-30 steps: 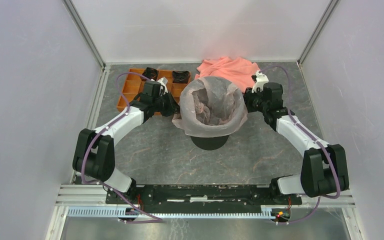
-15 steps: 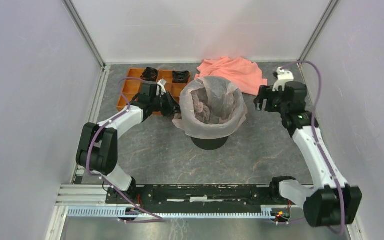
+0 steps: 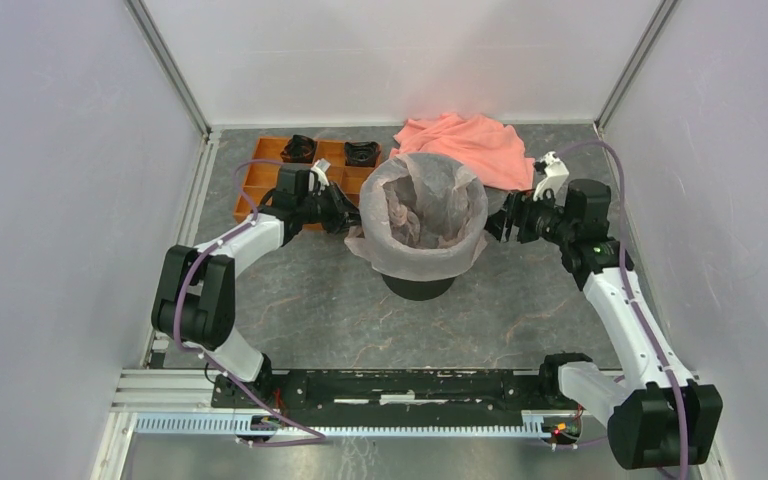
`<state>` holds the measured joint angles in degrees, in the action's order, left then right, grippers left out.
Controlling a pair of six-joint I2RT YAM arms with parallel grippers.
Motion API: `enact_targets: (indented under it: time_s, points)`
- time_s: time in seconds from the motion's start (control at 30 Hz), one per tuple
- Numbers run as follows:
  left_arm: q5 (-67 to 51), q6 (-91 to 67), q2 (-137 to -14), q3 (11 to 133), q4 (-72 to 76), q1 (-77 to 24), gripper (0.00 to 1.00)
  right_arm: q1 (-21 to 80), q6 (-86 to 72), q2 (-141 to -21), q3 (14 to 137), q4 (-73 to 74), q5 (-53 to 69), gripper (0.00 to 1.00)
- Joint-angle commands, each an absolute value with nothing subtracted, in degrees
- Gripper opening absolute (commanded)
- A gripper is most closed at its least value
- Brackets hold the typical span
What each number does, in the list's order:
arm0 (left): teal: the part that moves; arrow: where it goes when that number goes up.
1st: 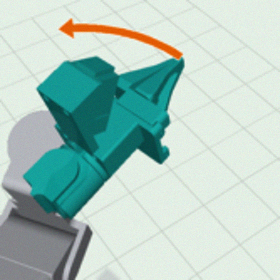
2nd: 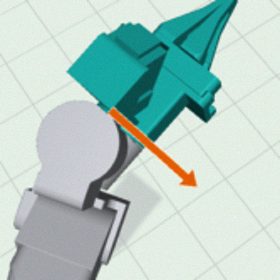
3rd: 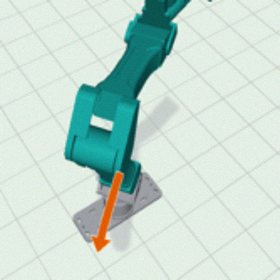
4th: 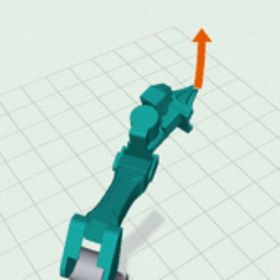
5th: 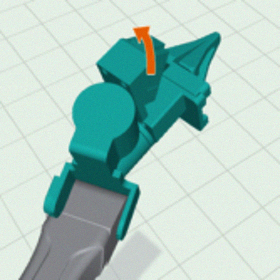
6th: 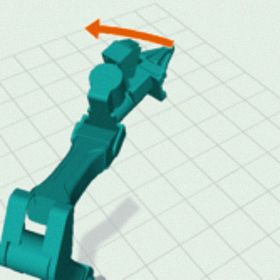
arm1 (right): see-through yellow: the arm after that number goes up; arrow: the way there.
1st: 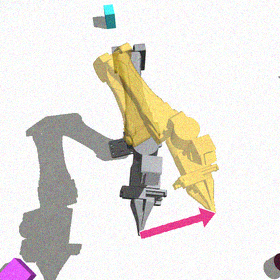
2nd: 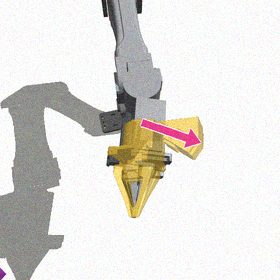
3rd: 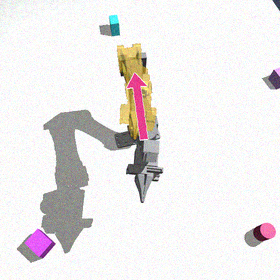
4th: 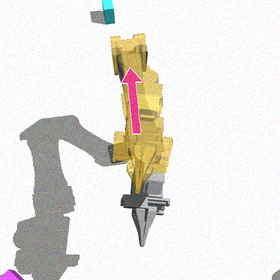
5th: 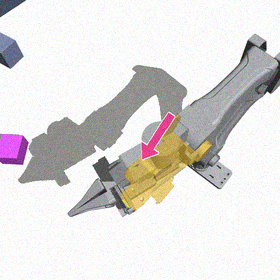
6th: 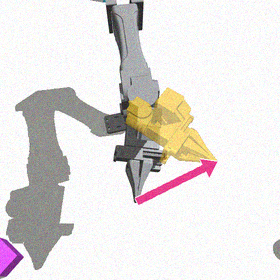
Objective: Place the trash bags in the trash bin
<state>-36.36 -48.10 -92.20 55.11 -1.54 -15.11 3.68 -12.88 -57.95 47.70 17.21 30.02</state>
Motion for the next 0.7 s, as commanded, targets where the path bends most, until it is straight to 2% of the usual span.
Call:
enact_targets:
  time_s: [0.0, 0.13, 0.27, 0.37, 0.5, 0.67]
  points:
    - [-38.1, -49.9, -90.6, 55.0, 1.6, -15.0, 0.16, 3.9, -17.4, -57.3, 44.8, 8.6, 38.1, 0.73]
    - [-37.6, -49.5, -91.3, 55.2, 1.1, -15.0, 0.16, 4.1, -19.8, -55.5, 38.3, 4.5, 36.5, 0.55]
    - [-38.4, -50.1, -92.3, 55.0, 1.6, -15.0, 0.16, 4.2, -19.1, -55.4, 33.2, 1.6, 33.4, 0.43]
    - [-39.4, -51.0, -92.2, 54.5, 2.8, -15.0, 0.16, 4.3, -19.7, -58.5, 30.2, -4.1, 36.5, 0.35]
    - [-40.6, -51.9, -92.6, 54.1, 4.0, -15.0, 0.16, 5.0, -22.0, -64.1, 26.7, -11.7, 38.2, 0.29]
    - [-42.2, -53.1, -93.4, 53.9, 5.2, -15.1, 0.17, 7.6, -27.1, -70.6, 23.8, -20.1, 39.6, 0.29]
